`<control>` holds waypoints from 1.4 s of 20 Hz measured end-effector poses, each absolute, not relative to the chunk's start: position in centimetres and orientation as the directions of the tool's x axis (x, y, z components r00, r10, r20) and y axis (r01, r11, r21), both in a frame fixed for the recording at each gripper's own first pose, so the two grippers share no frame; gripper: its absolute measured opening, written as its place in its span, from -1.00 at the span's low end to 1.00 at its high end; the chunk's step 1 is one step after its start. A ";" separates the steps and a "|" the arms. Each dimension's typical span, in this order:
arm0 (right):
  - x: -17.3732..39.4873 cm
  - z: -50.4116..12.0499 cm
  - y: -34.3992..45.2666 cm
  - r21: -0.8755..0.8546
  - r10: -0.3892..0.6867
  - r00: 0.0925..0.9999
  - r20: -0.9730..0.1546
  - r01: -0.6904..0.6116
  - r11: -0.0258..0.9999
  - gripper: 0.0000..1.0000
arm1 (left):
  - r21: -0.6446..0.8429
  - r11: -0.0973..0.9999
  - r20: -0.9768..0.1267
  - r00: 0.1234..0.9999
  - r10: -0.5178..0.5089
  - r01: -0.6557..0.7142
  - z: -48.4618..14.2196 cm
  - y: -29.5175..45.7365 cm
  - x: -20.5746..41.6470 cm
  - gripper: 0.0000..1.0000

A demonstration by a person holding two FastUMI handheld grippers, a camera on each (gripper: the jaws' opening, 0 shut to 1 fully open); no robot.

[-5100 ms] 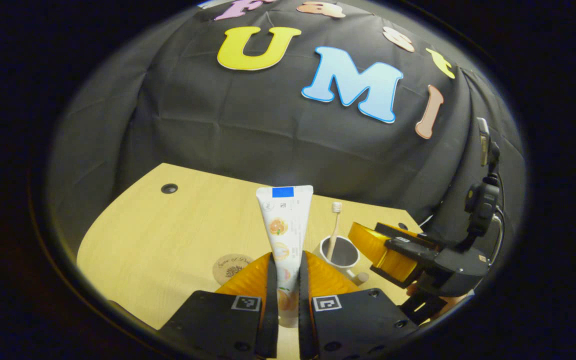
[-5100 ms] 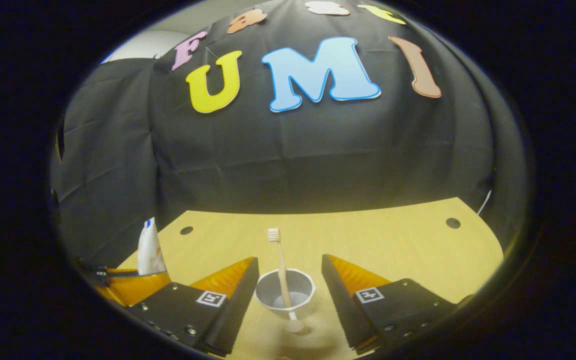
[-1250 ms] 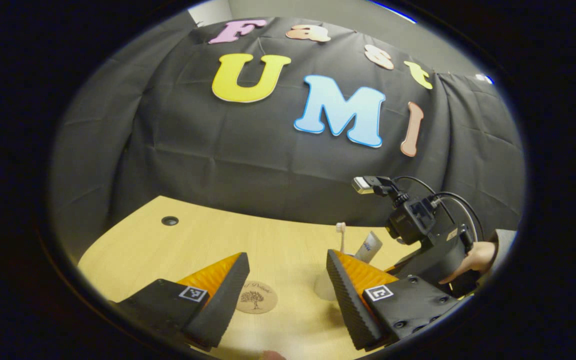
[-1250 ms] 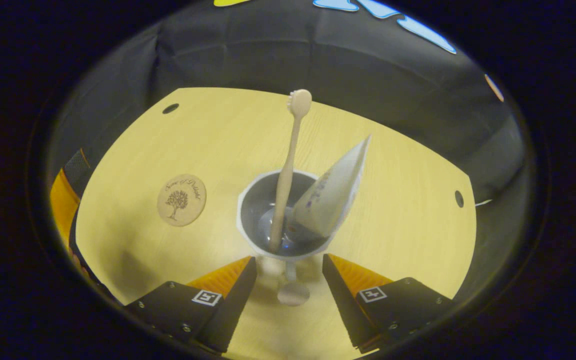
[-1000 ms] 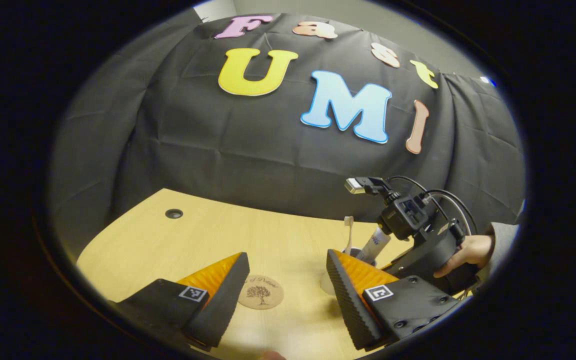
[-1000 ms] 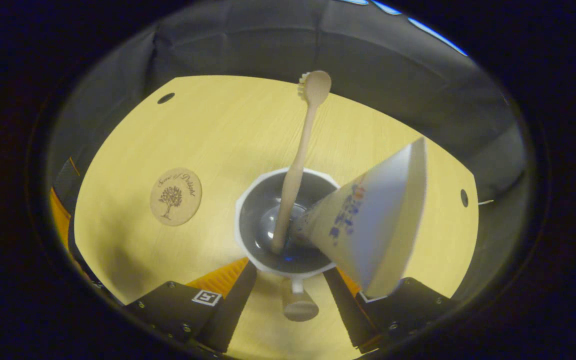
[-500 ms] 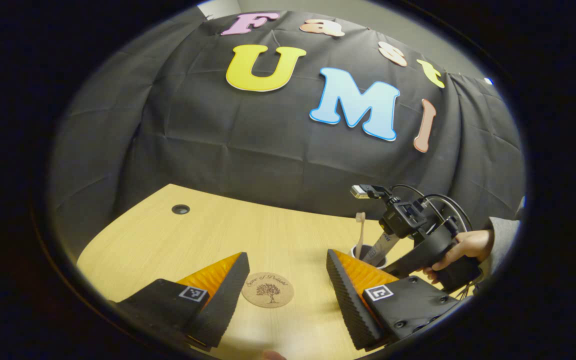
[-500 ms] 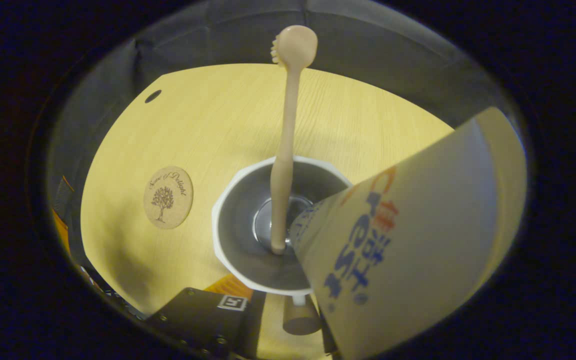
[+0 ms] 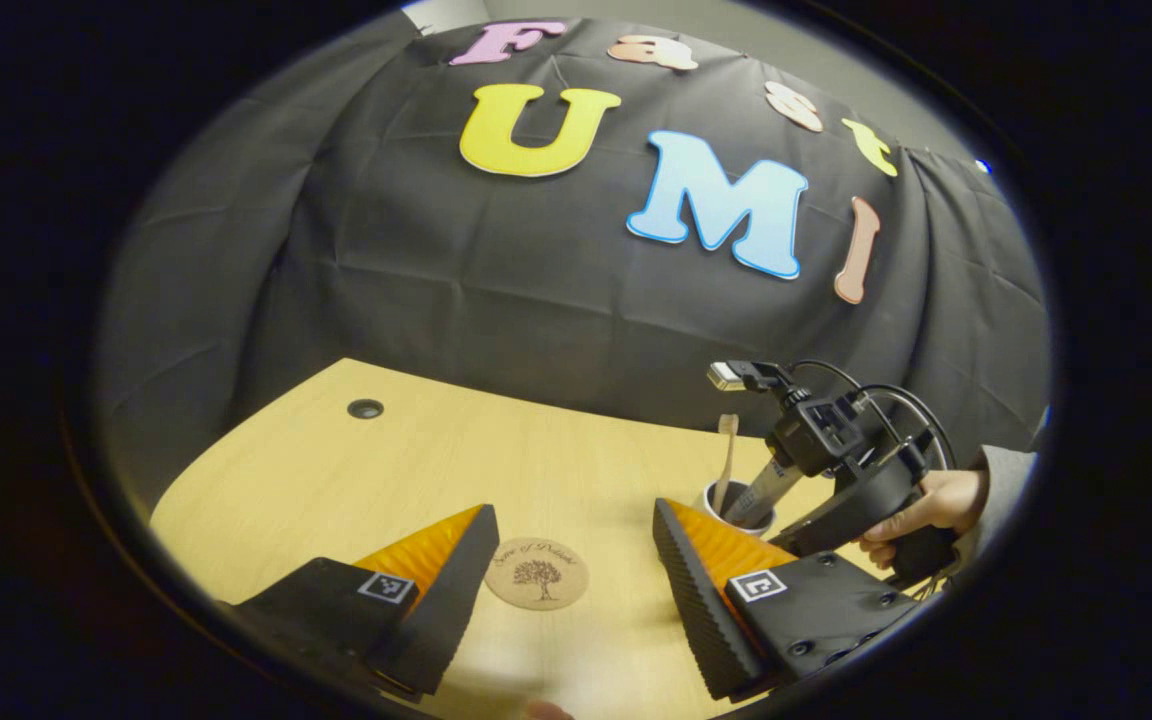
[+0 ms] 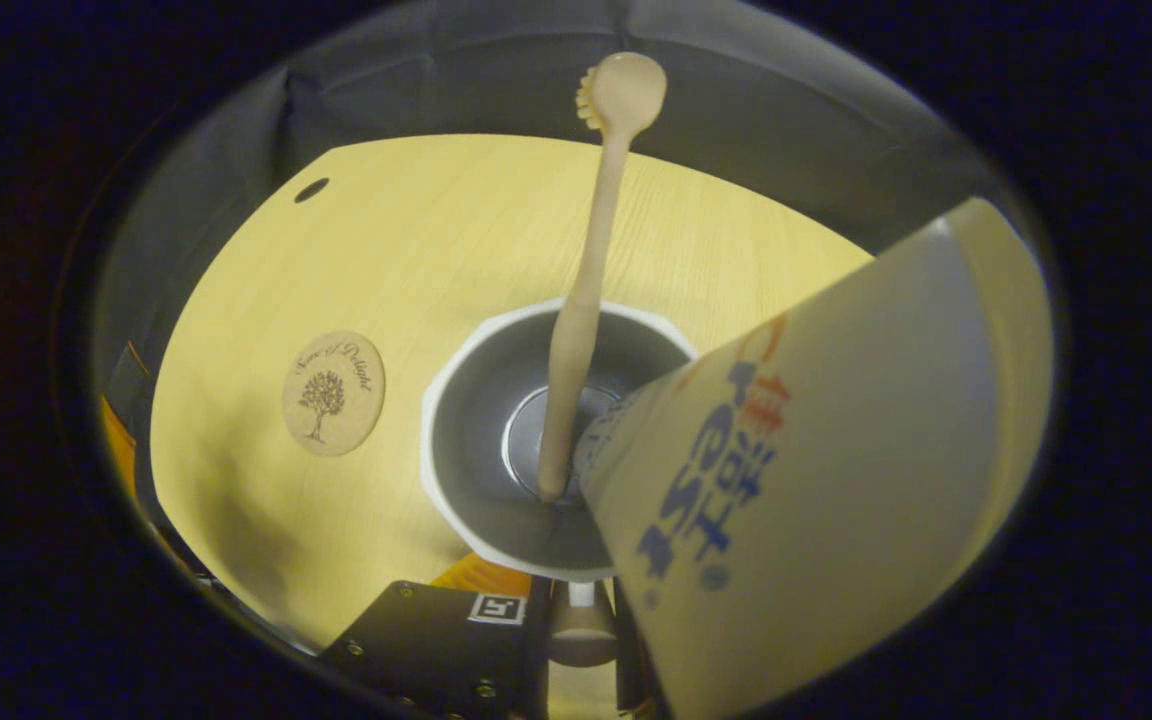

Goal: Put the toothbrush and toothpaste on the desktop into the cup, then pick up the cup and place it on the coaster on the desktop.

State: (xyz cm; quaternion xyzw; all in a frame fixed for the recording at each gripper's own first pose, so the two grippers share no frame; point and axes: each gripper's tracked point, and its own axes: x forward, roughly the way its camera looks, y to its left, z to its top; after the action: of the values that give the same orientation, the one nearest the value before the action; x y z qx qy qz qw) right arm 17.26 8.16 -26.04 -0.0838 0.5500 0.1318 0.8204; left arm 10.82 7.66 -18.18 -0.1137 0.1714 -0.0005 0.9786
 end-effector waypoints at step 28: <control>16.4 -24.2 21.9 0.049 0.203 0.303 -0.931 -0.448 0.893 -0.55 | -0.289 0.940 -0.366 0.928 0.067 -0.181 -18.6 19.2 1.8 0.97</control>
State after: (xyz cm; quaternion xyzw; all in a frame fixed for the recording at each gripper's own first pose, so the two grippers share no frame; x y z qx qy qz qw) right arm 16.43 21.91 -24.16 -0.1107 0.5542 0.2036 0.7995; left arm 1.80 19.20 -18.57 -0.1607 0.1781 0.0640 0.9687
